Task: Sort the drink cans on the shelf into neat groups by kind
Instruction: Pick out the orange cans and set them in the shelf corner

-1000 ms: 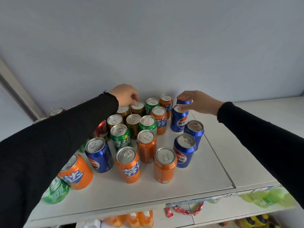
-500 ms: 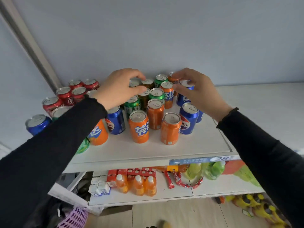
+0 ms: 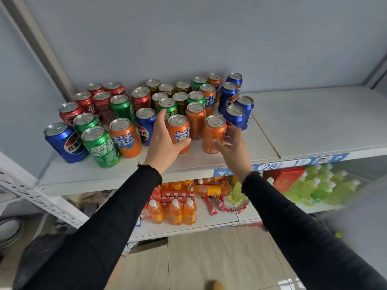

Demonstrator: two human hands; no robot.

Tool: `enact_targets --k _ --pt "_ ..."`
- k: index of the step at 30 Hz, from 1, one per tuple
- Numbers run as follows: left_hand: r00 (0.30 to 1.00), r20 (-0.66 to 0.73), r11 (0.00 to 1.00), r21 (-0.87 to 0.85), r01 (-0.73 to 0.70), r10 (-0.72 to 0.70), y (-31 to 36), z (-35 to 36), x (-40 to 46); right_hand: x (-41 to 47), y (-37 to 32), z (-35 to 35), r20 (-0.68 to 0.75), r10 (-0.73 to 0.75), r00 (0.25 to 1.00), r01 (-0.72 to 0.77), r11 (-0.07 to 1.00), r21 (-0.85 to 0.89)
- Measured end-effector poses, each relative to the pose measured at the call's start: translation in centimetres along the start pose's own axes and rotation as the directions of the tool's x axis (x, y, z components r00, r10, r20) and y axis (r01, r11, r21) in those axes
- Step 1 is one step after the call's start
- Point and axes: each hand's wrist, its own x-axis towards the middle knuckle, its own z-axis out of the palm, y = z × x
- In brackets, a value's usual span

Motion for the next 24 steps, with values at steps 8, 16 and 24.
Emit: enact_targets --k 8,16,24 --pt "0.986 -0.124 0.988 -0.122 0.098 -0.113 -1.3 3.4 0.6 0.5 2.5 2.1 0.045 0.098 0.994 -0.092 0.990 -0.111" --pt "0.985 -0.171 0.998 -0.059 0.013 -0.023 -1.5 3.2 0.1 0.5 3.0 2.1 0.005 0.048 0.999 -0.047 0.992 -0.117" --pt "0.980 -0.131 0.984 -0.085 -0.159 0.147 4.1 6.1 -1.9 -1.0 3.9 -3.7 -0.053 -0.005 0.999 0.003 0.999 -0.036"
